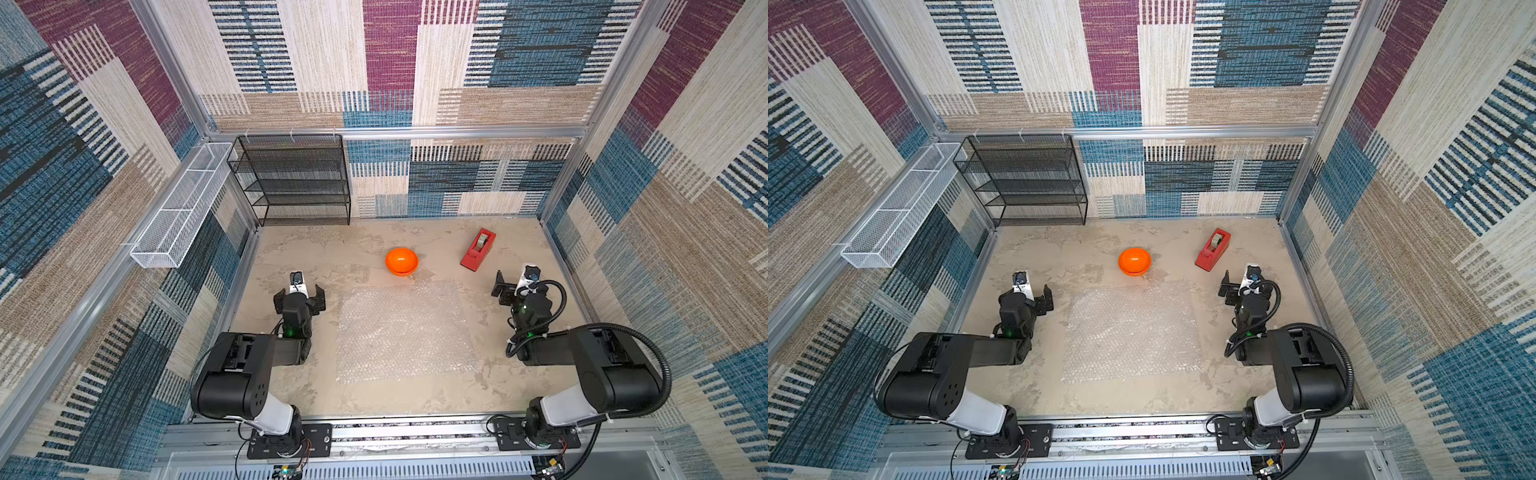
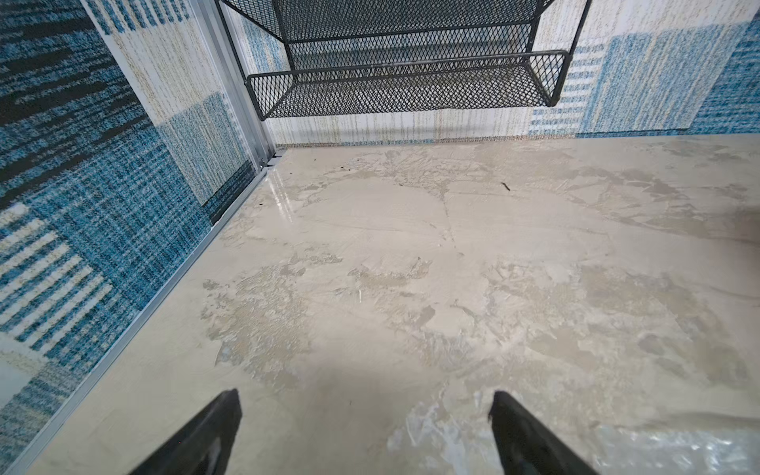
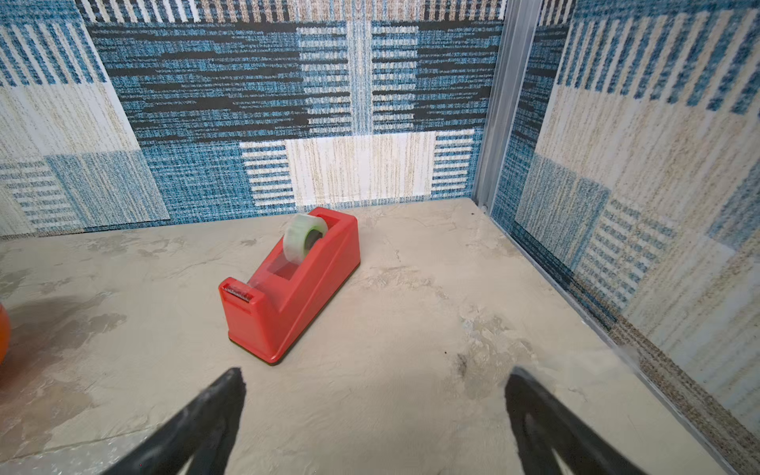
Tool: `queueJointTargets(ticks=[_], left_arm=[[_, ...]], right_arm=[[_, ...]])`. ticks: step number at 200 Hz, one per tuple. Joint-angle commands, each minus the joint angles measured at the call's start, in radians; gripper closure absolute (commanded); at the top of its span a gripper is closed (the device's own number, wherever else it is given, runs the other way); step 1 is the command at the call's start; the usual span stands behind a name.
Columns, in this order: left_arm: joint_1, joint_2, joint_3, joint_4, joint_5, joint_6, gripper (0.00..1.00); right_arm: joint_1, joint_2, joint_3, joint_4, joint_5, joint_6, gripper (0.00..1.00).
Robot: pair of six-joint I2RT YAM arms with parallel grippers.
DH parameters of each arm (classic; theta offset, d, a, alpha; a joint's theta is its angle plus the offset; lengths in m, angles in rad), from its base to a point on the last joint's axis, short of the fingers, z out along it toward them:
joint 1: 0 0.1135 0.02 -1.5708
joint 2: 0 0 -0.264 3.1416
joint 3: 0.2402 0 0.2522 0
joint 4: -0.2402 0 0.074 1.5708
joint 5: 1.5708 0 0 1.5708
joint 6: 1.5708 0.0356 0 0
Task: Wrap bowls in bubble wrap
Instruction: Pick up the bowl from the center of the board.
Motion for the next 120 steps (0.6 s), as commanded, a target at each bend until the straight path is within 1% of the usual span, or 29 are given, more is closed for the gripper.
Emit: queueJointTargets(ticks=[1, 120], left_arm=[[0.000, -0.001, 0.005, 0.008, 0.004, 0.012, 0.01], [0.002, 0.001, 0.012, -0.006, 0.009, 0.011, 0.01]], right_arm=[[0.000, -0.003, -0.004, 0.018, -0.009, 0.000, 0.01], [0.000, -0.003, -0.003, 0.018, -0.009, 0.000, 0.01]])
